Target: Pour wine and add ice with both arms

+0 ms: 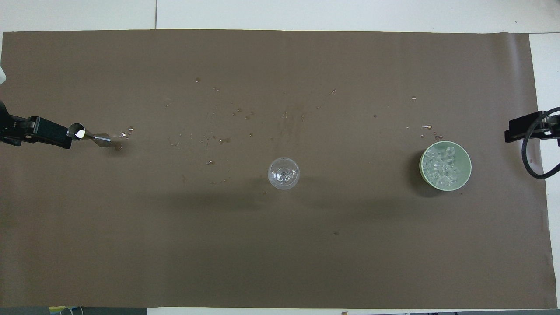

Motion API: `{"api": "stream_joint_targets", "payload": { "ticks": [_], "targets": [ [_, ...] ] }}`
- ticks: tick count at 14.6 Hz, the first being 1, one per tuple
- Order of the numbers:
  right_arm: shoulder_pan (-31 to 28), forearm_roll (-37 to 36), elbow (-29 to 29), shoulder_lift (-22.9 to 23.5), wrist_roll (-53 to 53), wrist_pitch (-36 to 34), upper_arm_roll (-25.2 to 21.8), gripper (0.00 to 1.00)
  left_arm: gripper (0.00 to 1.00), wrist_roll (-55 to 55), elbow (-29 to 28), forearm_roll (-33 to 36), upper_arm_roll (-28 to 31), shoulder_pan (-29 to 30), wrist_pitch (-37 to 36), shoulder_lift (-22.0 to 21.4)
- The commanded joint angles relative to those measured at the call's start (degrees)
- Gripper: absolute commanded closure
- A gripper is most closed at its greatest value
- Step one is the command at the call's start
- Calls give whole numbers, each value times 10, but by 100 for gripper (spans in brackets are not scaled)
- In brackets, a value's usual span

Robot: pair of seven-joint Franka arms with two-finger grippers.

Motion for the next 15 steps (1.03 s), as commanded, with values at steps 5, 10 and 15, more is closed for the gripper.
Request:
{"api": "stream_joint_targets", "payload": {
  "ticks": [5,10,15],
  "targets": [
    [-1,6,-9,-9,-9,0,-1,0,0,4,-10,4,1,10,14,-8],
    [-4,6,-9,-9,-9,0,-1,0,0,-1,29,-17,6,27,-15,30],
    [-4,6,-9,-9,-9,0,-1,0,0,-193,73,-92,53,38,-19,104]
  ]
}}
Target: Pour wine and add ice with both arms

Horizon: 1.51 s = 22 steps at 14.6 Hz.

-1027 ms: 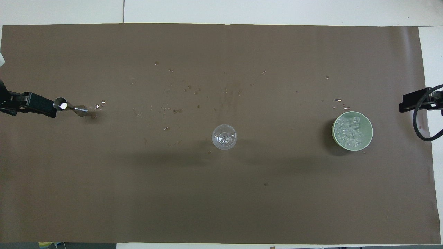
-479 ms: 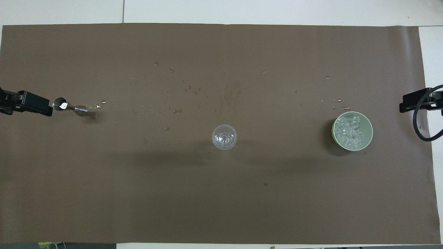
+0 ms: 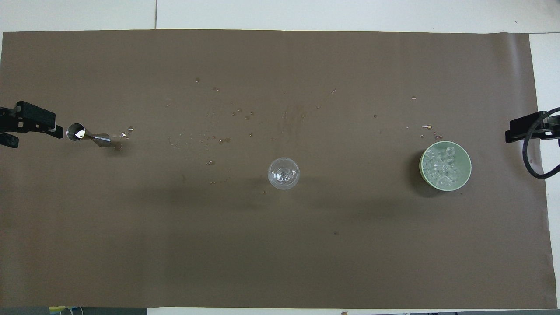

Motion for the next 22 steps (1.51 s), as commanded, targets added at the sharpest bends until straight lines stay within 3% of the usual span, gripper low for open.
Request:
{"api": "stream_joint_targets", "payload": {
  "ticks": [1,6,10,13,18,22],
  "targets": [
    [-3,6,-8,-9,-9,1,0,0,0,-135,51,-51,36,0,-15,61],
    [-3,6,-9,-9,-9,1,0,0,0,-350,126,-171,114,2,-16,173],
    [-3,6,-9,-9,-9,1,0,0,0,-451,153,-292,202,3,-18,256],
    [-3,6,-9,-9,-9,1,0,0,2,-475,153,-365,218,35,-21,299],
    [-3,6,-9,-9,-8,1,0,0,5,-475,81,-405,216,67,11,326],
    [-3,6,-9,-9,-9,1,0,0,4,-470,-44,-439,212,69,81,277]
  ]
}}
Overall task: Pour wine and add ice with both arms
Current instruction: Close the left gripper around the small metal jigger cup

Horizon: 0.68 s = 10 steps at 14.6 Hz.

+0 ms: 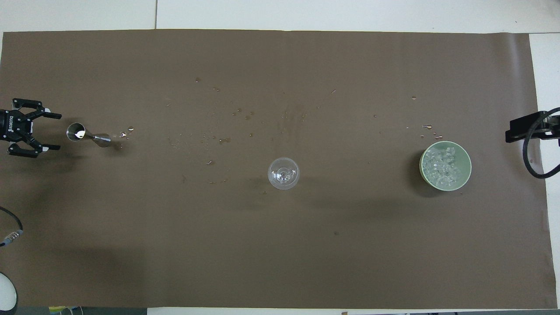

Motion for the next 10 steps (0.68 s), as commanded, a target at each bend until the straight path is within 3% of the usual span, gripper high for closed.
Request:
{"api": "stream_joint_targets", "payload": {
  "ticks": [1,4,8,10],
  "targets": [
    [-3,6,-9,-9,-9,1,0,0,4,-4,-89,-21,-1,-4,34,-53],
    [-3,6,-9,-9,-9,1,0,0,3,1,-122,-41,-5,-5,22,-68],
    [-3,6,-9,-9,-9,1,0,0,0,110,-189,-94,-7,-10,20,-97],
    [-3,6,-9,-9,-9,1,0,0,0,114,-207,-118,-7,-32,35,-104]
  ]
}}
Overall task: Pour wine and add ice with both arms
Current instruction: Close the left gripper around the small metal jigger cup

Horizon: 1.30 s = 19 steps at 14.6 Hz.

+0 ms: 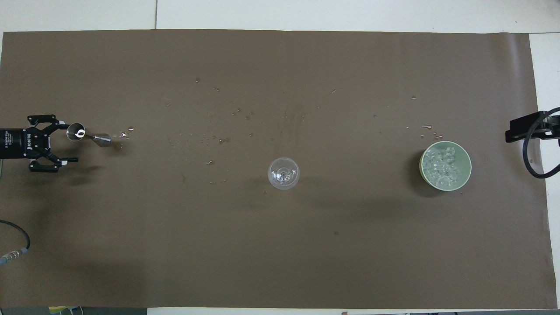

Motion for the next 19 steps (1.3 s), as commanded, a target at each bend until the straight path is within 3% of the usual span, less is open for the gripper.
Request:
{"api": "stream_joint_targets", "payload": {
  "ticks": [1,5,19],
  "targets": [
    [-3,6,-9,-9,-9,1,0,0,0,18,-55,-36,1,-24,38,-30],
    [-3,6,-9,-9,-9,1,0,0,0,-18,-84,-87,0,-39,101,-36],
    [-3,6,-9,-9,-9,1,0,0,1,-8,-101,-109,-1,-33,83,-45]
  ]
}}
